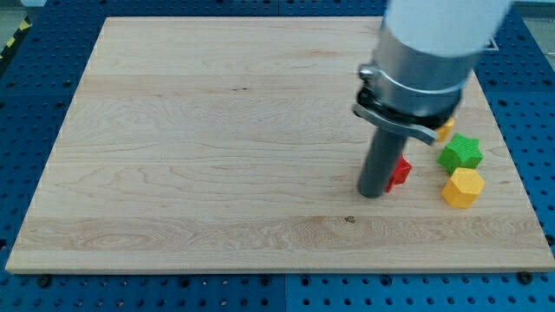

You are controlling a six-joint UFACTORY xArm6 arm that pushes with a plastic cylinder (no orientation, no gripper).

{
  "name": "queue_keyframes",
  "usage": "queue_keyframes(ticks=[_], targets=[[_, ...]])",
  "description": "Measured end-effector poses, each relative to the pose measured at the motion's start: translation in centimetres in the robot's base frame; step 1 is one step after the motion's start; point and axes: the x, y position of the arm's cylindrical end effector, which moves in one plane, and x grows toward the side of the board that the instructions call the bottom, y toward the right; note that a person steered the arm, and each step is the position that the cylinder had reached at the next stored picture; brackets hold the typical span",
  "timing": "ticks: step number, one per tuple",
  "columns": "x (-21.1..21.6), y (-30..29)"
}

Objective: Move the green star to the top right of the red star

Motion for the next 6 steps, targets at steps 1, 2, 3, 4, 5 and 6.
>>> queue_keyframes(ticks=[1, 2, 3, 4, 5, 6], targets=[[0.6, -1.7], [2.6, -0.8], [3.3, 2.7], [3.8, 9.7], [3.9, 17.9], [2.4, 24.9]])
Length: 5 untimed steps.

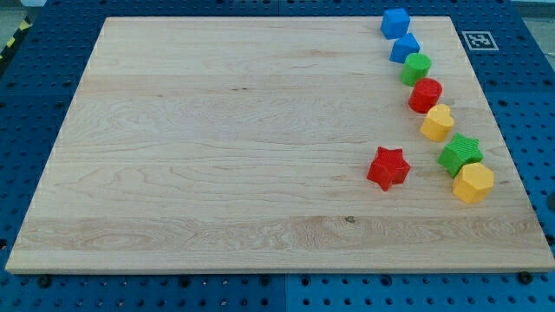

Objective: Move the green star to the top right of the red star

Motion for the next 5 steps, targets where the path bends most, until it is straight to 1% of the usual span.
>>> queue_keyframes(ticks=[1, 2, 3, 4, 5], targets=[[-3.4, -0.4], [-4.8, -5.5], [-4.8, -12.0], [-4.8, -16.4], [-4.9, -19.0]])
